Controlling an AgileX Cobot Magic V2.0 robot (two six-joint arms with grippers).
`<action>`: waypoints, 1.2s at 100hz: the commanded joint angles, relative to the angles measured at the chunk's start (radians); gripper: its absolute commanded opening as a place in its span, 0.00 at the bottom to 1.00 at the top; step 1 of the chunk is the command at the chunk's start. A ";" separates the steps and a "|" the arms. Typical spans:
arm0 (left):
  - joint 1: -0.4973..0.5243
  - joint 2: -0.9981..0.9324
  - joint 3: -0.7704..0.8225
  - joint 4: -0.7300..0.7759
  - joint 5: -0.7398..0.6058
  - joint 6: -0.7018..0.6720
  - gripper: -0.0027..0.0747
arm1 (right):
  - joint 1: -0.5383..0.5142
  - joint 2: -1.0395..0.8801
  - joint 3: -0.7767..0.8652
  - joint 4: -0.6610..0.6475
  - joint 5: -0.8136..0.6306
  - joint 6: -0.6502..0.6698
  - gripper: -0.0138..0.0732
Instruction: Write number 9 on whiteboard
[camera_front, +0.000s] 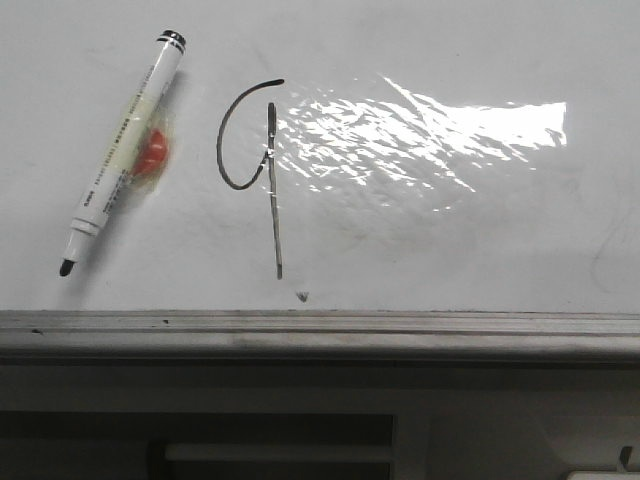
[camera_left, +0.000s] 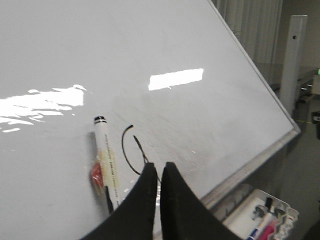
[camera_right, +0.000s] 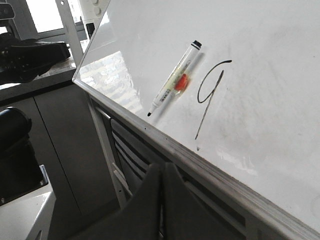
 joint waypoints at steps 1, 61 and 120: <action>0.063 0.011 0.011 0.022 -0.187 0.000 0.01 | 0.000 0.005 -0.026 0.008 -0.080 -0.003 0.09; 0.617 -0.073 0.157 0.024 -0.181 0.000 0.01 | 0.000 0.005 -0.026 0.008 -0.082 -0.003 0.09; 0.789 -0.073 0.157 0.065 0.229 -0.001 0.01 | 0.000 0.005 -0.026 0.008 -0.082 -0.003 0.09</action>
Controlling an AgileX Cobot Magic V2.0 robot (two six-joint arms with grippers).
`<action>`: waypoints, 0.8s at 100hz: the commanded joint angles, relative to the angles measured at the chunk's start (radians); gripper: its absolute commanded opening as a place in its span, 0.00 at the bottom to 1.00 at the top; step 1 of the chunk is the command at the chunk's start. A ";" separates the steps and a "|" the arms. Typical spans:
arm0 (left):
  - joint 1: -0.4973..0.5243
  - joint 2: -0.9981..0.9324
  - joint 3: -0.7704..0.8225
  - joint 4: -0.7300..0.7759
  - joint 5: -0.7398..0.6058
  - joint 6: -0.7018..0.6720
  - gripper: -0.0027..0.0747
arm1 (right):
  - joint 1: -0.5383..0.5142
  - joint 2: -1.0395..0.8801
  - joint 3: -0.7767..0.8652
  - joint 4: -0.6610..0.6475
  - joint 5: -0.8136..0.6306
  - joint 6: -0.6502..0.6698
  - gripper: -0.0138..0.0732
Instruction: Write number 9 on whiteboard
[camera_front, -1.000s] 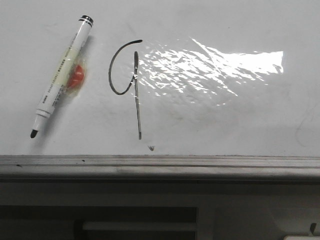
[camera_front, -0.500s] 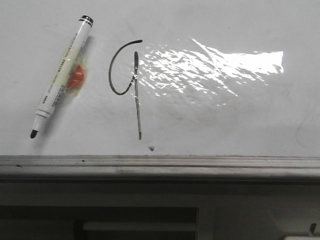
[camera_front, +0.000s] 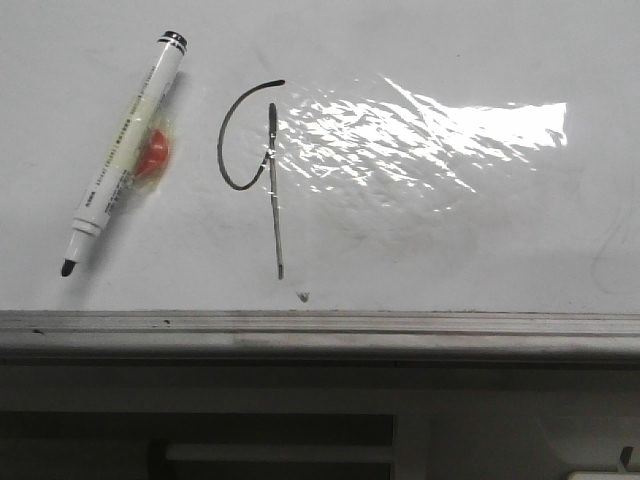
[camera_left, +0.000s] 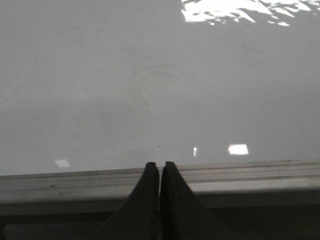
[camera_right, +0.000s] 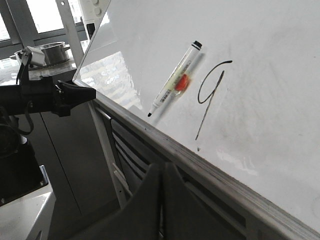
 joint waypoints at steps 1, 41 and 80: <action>0.003 -0.027 0.018 -0.018 -0.048 -0.002 0.01 | 0.000 0.005 -0.026 0.007 -0.080 -0.003 0.09; 0.003 -0.027 0.018 -0.018 -0.048 -0.002 0.01 | 0.000 0.005 -0.026 0.007 -0.082 -0.003 0.09; 0.003 -0.027 0.018 -0.018 -0.048 -0.002 0.01 | -0.020 -0.008 -0.010 0.007 -0.085 -0.003 0.09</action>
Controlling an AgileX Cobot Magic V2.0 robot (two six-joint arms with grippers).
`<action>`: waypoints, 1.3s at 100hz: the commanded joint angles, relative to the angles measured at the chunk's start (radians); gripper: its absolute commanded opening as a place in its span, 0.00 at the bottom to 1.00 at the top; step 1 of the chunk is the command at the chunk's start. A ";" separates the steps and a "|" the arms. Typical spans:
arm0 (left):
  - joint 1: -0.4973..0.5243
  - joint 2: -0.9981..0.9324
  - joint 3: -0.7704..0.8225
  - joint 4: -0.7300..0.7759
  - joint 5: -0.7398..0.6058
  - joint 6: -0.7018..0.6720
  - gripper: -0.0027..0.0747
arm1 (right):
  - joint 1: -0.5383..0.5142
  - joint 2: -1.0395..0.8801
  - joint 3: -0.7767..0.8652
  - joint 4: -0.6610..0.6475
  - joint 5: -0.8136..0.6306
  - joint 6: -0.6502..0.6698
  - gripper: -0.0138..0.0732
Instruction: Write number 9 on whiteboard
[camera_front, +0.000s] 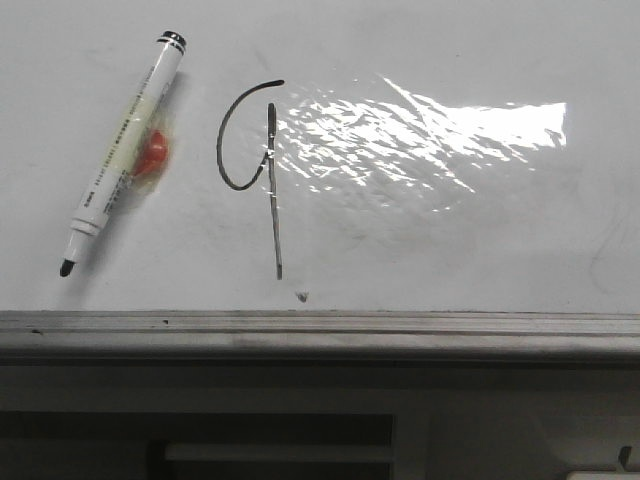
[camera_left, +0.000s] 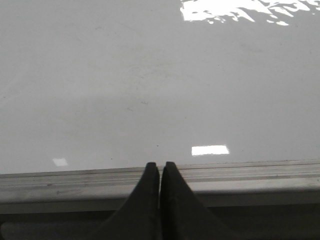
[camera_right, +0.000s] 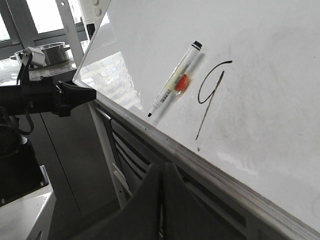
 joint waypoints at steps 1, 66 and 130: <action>0.003 -0.027 0.018 -0.011 -0.050 -0.002 0.01 | -0.023 -0.010 -0.011 0.006 -0.085 -0.003 0.09; 0.003 -0.027 0.018 -0.011 -0.050 -0.002 0.01 | -0.632 -0.007 0.151 -0.054 -0.060 0.011 0.09; 0.003 -0.027 0.018 -0.011 -0.050 -0.002 0.01 | -0.872 -0.015 0.151 -0.573 0.078 0.324 0.09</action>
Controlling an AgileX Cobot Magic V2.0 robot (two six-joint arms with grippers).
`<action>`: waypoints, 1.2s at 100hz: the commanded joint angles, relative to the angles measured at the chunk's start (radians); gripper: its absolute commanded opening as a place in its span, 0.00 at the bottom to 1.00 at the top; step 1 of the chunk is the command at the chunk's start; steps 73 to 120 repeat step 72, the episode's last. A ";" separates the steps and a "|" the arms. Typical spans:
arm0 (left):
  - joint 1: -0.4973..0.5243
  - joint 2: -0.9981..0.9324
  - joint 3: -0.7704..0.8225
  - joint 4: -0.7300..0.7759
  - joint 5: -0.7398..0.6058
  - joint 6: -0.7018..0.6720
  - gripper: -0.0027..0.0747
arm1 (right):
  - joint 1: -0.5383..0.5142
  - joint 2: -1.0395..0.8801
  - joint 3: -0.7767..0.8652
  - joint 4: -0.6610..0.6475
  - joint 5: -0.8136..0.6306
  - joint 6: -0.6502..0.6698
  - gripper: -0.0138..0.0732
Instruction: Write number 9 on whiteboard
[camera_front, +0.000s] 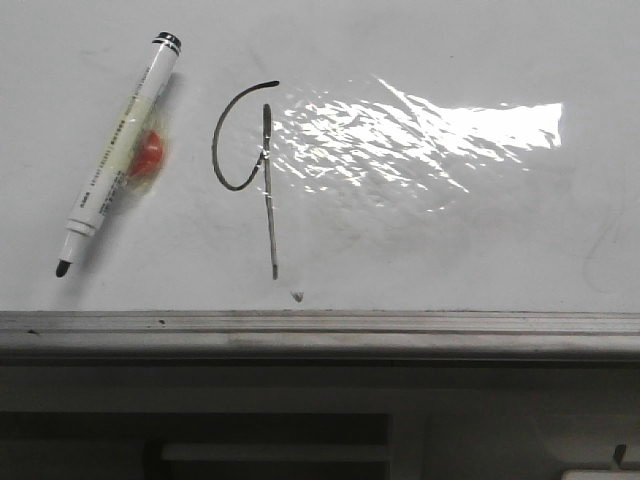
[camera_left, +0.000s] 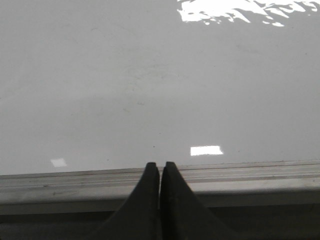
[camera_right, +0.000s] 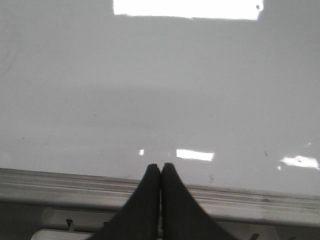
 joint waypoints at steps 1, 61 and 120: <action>0.003 -0.027 0.018 -0.011 -0.050 -0.002 0.01 | -0.025 -0.015 0.028 -0.032 -0.019 0.008 0.09; 0.003 -0.027 0.018 -0.011 -0.050 -0.002 0.01 | -0.034 -0.015 0.028 -0.032 -0.013 0.008 0.09; 0.003 -0.027 0.018 -0.011 -0.050 -0.002 0.01 | -0.034 -0.015 0.028 -0.032 -0.013 0.008 0.09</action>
